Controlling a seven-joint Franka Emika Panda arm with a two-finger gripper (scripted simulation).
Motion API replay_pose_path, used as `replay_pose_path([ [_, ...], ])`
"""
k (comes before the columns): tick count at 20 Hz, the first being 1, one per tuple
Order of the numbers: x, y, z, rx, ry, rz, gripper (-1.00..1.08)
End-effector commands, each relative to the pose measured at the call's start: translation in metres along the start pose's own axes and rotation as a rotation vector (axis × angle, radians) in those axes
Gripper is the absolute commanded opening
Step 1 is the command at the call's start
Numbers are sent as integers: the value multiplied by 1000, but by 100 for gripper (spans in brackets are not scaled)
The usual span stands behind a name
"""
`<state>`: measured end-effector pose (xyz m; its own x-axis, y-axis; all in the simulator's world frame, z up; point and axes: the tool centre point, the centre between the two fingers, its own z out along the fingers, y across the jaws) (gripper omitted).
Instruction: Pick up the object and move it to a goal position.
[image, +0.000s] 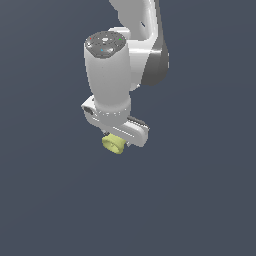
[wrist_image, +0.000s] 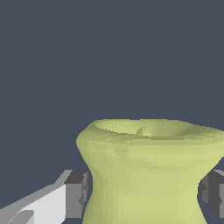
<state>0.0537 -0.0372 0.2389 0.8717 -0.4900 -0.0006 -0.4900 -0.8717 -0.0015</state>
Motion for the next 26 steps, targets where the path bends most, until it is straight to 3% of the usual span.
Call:
replay_pose_path([
  [1,6,16,-26,0,-1,0,-100],
  [15,42,94,-159,-1,0,-1,-100],
  [26,61,131,-223,-1,0,-2,-100],
])
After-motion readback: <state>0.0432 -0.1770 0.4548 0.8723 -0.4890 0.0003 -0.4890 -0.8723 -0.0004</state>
